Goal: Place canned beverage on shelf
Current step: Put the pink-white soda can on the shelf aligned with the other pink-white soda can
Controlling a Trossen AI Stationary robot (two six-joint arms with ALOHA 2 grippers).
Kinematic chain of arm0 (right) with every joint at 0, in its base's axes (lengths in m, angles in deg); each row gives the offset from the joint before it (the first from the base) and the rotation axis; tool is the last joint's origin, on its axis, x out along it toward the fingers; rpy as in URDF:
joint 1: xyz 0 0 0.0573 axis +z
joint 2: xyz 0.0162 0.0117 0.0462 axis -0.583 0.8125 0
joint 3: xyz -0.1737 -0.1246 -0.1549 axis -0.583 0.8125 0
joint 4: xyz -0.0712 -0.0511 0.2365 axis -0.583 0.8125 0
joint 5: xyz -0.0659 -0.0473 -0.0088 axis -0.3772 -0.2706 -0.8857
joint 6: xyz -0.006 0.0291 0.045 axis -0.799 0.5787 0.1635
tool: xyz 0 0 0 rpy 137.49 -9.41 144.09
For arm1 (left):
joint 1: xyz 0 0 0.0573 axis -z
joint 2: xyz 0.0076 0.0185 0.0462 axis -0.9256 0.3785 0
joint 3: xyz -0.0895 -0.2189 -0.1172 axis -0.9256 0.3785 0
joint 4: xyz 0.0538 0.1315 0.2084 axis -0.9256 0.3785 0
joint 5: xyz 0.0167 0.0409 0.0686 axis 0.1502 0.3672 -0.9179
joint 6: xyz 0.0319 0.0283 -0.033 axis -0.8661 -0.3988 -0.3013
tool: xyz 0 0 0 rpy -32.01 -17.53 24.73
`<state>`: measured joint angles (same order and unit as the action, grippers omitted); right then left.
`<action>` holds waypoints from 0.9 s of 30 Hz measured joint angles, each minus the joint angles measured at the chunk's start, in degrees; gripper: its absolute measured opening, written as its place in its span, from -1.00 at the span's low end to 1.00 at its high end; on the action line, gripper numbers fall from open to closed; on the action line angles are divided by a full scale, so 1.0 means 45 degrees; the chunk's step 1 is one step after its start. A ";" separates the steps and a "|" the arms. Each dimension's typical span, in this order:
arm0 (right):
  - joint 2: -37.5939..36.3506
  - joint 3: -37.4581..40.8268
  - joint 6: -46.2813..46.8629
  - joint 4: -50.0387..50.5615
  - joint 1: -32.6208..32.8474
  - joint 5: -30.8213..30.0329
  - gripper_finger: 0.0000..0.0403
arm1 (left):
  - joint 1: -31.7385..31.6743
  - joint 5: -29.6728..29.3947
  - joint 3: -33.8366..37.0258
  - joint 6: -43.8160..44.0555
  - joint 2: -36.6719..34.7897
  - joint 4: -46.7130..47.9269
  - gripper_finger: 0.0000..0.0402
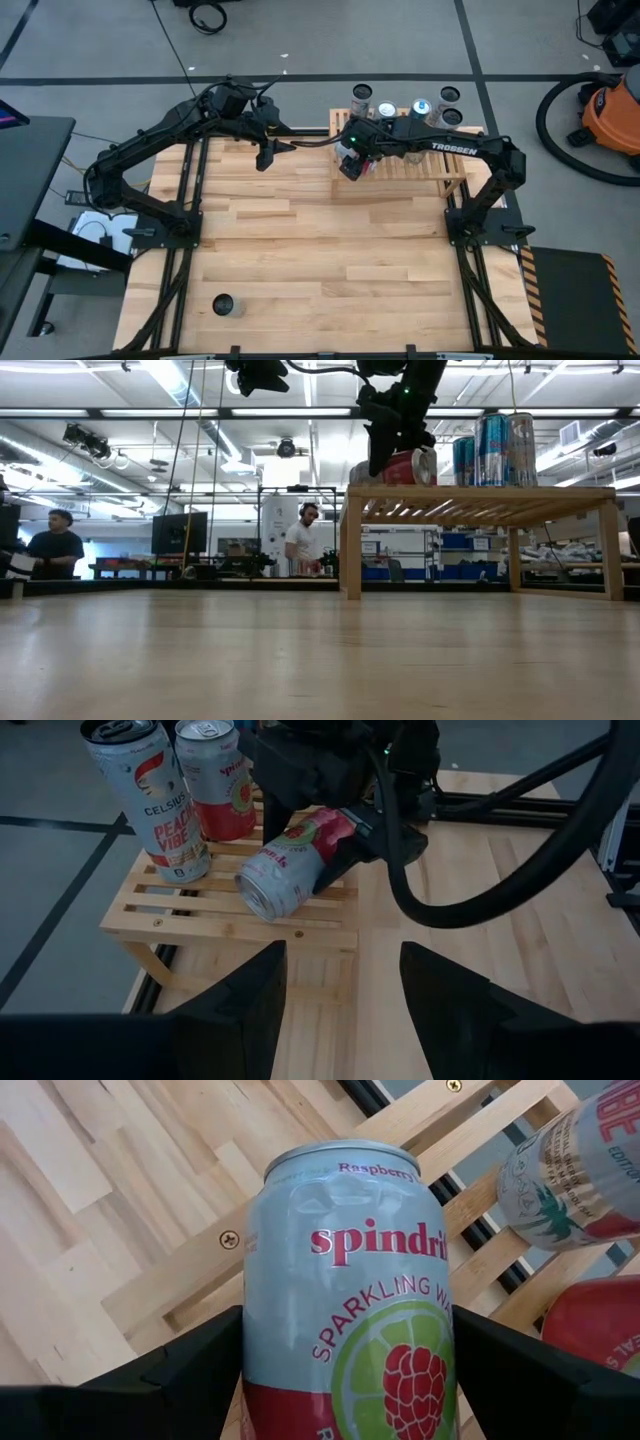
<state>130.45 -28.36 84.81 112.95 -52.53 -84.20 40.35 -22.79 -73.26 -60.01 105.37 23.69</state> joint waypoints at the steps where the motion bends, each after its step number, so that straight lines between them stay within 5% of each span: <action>1: 0.0005 0.0000 0.0055 0.0021 -0.0004 0.0074 0.67 | 0.0001 0.0000 0.0000 0.0011 0.0000 0.0000 -0.02; 14: 0.0010 0.0010 0.0287 0.0605 -0.0077 0.0604 0.48 | 0.0002 0.0000 0.0000 0.0027 0.0000 0.0000 -0.02; 27: 0.0016 0.0010 0.0430 0.0806 -0.0109 0.0551 0.62 | 0.0002 0.0002 0.0000 0.0032 0.0000 -0.0003 -0.02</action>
<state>130.52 -28.32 86.75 116.58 -53.02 -81.72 40.36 -22.78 -73.26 -59.86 105.37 23.68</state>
